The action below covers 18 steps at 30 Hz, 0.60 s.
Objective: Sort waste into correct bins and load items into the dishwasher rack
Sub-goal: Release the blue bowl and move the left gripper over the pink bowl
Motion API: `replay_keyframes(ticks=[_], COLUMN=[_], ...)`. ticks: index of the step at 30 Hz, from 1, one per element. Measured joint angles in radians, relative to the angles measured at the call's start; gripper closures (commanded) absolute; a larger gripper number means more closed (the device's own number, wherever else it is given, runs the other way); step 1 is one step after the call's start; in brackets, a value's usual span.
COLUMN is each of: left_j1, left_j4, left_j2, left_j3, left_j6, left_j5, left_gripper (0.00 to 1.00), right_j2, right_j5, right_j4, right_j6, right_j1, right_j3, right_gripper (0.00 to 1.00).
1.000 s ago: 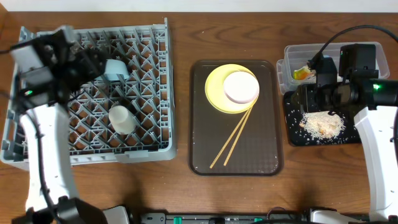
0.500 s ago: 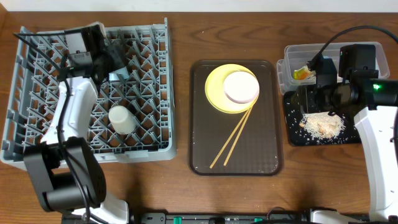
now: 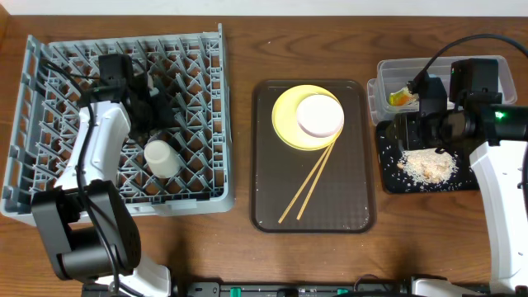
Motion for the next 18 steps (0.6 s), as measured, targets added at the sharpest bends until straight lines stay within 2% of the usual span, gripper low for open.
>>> replay_keyframes(ticks=[5, 8, 12, 18], left_j1=[0.000, 0.000, -0.008, -0.135], left_j4=[0.010, 0.037, 0.080, 0.132], left_j2=[-0.046, -0.132, -0.275, -0.312], left_j3=[0.000, 0.000, 0.001, 0.003], left_j6=[0.000, 0.002, 0.008, 0.031], left_j5=[0.000, 0.017, 0.075, 0.124], left_gripper=[0.63, 0.53, 0.47, 0.46], right_j2=[0.000, 0.000, 0.000, 0.000], right_j5=[0.000, 0.000, 0.000, 0.000], right_j4=[0.000, 0.000, 0.001, 0.002], right_j6=[0.000, 0.000, 0.000, 0.000], right_j1=[0.000, 0.000, 0.000, 0.000], right_j3=[0.000, 0.000, 0.000, 0.000], right_gripper=[0.45, 0.45, 0.45, 0.42])
